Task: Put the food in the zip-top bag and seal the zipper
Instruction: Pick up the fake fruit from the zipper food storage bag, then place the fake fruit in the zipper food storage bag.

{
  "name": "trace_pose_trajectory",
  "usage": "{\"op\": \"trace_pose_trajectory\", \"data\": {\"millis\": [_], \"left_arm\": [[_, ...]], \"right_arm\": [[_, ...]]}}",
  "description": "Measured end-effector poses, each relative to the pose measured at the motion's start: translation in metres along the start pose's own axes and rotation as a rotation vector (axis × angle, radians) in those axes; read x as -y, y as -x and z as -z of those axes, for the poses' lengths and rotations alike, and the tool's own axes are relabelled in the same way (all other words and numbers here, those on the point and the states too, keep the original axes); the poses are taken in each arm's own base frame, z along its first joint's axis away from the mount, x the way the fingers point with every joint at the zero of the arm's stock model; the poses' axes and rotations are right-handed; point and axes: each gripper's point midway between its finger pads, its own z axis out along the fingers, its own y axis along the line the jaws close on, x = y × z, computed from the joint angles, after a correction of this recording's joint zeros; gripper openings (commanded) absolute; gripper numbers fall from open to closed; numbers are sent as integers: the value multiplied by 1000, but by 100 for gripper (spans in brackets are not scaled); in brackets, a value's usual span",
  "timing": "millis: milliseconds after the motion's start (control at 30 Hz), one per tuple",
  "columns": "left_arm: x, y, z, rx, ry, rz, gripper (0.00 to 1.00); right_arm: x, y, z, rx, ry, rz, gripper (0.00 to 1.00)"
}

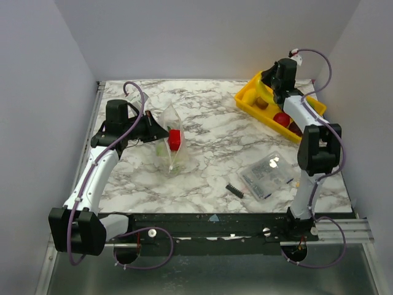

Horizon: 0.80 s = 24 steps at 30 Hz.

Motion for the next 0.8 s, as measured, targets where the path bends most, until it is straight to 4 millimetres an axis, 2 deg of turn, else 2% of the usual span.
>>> {"op": "trace_pose_trajectory", "data": {"millis": [100,267,433,600,800], "left_arm": [[0,0,0,1,0,0,0],[0,0,0,1,0,-1,0],[4,1,4,12,-6,-11,0],[9,3,8,27,-12,-27,0],[8,3,10,31,-2,-34,0]], "right_arm": [[-13,1,39,-37,54,-107,0],[-50,2,112,-109,247,-319,0],[-92,-15,174,-211,423,-492,0],[-157,-42,233,-329,597,-570,0],[-243,-50,316,-382,874,-645,0]]}}
